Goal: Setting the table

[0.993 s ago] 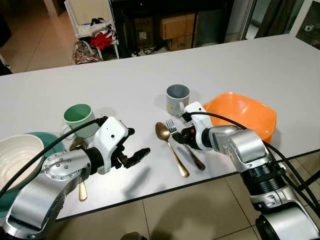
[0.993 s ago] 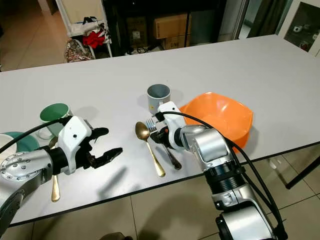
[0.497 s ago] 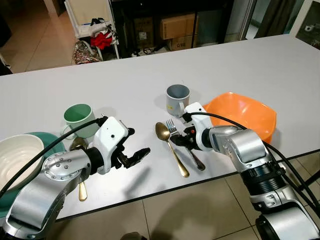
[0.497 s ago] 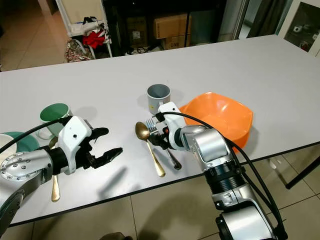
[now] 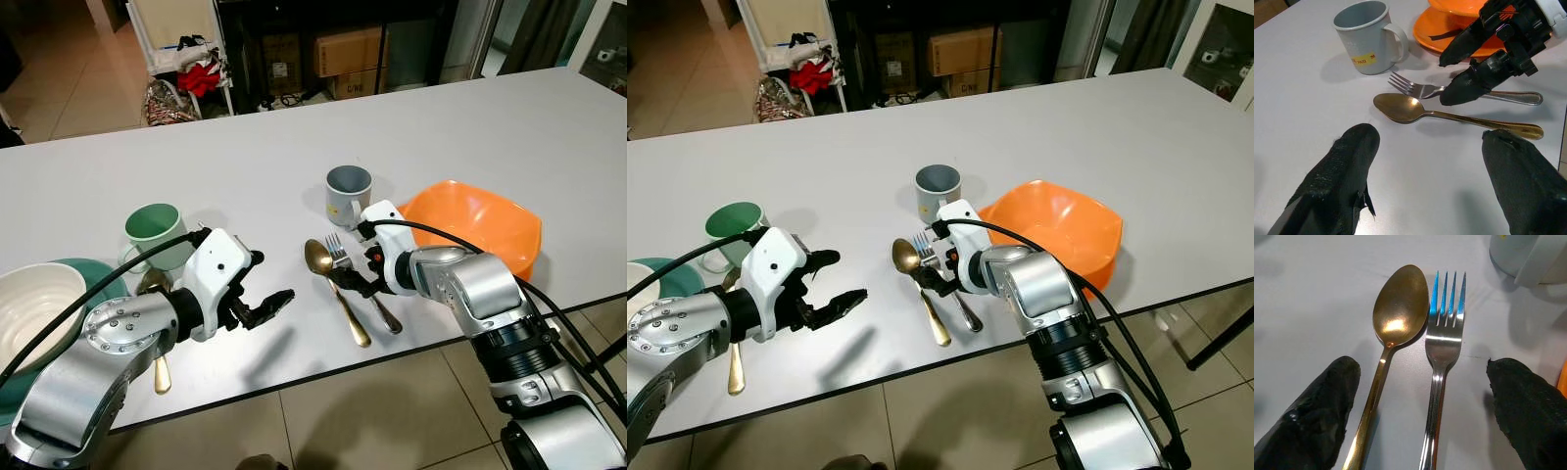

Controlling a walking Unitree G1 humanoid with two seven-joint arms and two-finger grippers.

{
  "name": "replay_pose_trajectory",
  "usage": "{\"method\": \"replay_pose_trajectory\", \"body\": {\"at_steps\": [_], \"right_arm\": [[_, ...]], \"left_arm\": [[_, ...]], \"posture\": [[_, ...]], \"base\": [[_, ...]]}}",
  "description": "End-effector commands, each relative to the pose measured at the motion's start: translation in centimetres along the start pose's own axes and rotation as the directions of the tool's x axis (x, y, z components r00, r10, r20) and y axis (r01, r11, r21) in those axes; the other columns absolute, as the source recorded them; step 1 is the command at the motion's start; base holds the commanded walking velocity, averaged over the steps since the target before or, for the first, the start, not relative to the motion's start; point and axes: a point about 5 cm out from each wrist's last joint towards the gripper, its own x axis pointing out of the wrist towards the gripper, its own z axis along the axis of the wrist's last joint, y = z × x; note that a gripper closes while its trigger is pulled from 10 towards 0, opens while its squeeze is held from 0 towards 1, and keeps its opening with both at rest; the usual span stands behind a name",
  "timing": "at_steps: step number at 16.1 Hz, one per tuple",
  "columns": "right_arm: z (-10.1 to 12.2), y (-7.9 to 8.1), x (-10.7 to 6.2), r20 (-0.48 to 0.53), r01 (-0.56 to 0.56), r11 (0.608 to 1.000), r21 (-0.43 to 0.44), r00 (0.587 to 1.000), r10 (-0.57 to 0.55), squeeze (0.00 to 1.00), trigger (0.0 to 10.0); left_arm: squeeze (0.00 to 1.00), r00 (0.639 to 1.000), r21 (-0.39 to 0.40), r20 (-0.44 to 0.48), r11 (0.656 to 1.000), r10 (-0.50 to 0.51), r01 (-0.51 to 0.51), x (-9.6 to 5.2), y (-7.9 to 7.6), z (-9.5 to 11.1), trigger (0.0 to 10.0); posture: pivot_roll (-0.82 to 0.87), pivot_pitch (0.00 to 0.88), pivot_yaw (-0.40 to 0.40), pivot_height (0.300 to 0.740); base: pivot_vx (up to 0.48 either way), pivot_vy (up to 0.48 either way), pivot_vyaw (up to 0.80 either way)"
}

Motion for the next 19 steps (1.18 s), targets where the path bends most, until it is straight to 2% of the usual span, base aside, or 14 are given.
{"method": "replay_pose_trajectory", "body": {"at_steps": [1, 2, 3, 8, 9, 10, 11, 12, 19], "right_arm": [[0.4, 0.1, 0.0, 0.001, 0.008, 1.000, -0.019, 1.000, -0.008, 1.00, 10.0], [-0.4, -0.3, 0.8, -0.042, 0.033, 0.999, -0.027, 0.999, -0.034, 0.00, 10.0], [-1.6, -0.7, 2.0, -0.106, 0.064, 0.997, -0.045, 0.992, -0.068, 0.00, 10.0], [-1.6, -0.7, 2.2, -0.103, 0.060, 0.997, -0.044, 0.993, -0.064, 0.00, 10.0], [-1.4, -0.8, 2.3, -0.101, 0.058, 0.997, -0.045, 0.993, -0.062, 0.00, 5.2], [-1.4, -0.9, 2.3, -0.101, 0.060, 0.997, -0.049, 0.993, -0.064, 0.00, 4.3], [-1.4, -0.9, 2.3, -0.102, 0.061, 0.997, -0.054, 0.993, -0.066, 0.00, 1.3], [-1.4, -0.9, 2.3, -0.102, 0.061, 0.997, -0.055, 0.993, -0.066, 0.00, 0.0], [-1.2, -0.6, 2.1, -0.095, 0.044, 0.998, -0.040, 0.994, -0.048, 0.00, 0.0]], "left_arm": [[0.07, 1.000, 0.006, -0.007, 1.000, 0.002, -0.002, 0.2, 0.1, 0.0, 10.0], [0.07, 1.000, 0.005, -0.008, 1.000, 0.003, -0.003, 0.1, 0.1, 0.0, 10.0], [0.07, 1.000, 0.005, -0.009, 1.000, 0.004, -0.004, 0.1, 0.2, 0.0, 10.0], [0.07, 1.000, 0.005, -0.009, 1.000, 0.005, -0.005, 0.1, 0.2, 0.0, 10.0], [0.07, 1.000, 0.005, -0.008, 1.000, 0.006, -0.006, 0.2, 0.2, 0.1, 10.0], [0.07, 1.000, 0.005, -0.007, 1.000, 0.006, -0.006, 0.2, 0.2, 0.1, 10.0], [0.07, 1.000, 0.004, -0.007, 1.000, 0.006, -0.006, 0.2, 0.2, 0.1, 10.0], [0.07, 1.000, 0.004, -0.007, 1.000, 0.006, -0.006, 0.2, 0.2, 0.1, 10.0], [0.07, 1.000, 0.002, -0.010, 1.000, 0.000, 0.000, 0.3, 0.2, 0.1, 10.0]], "posture": [[0.10, 0.000, 0.054, 0.740], [0.10, 0.000, 0.054, 0.740], [0.10, 0.000, 0.055, 0.740], [0.10, 0.000, 0.055, 0.740], [0.10, 0.000, 0.053, 0.740], [0.10, 0.000, 0.054, 0.740], [0.10, 0.000, 0.053, 0.740], [0.10, 0.000, 0.052, 0.740], [0.10, 0.000, 0.063, 0.740]], "base": [[0.000, 0.000, 0.00], [0.000, 0.000, 0.00], [0.000, 0.000, 0.00], [0.000, 0.000, 0.00], [0.000, 0.000, 0.00], [0.000, 0.000, 0.00], [0.000, 0.000, 0.00], [0.000, 0.000, 0.00], [0.000, 0.000, 0.00]]}}
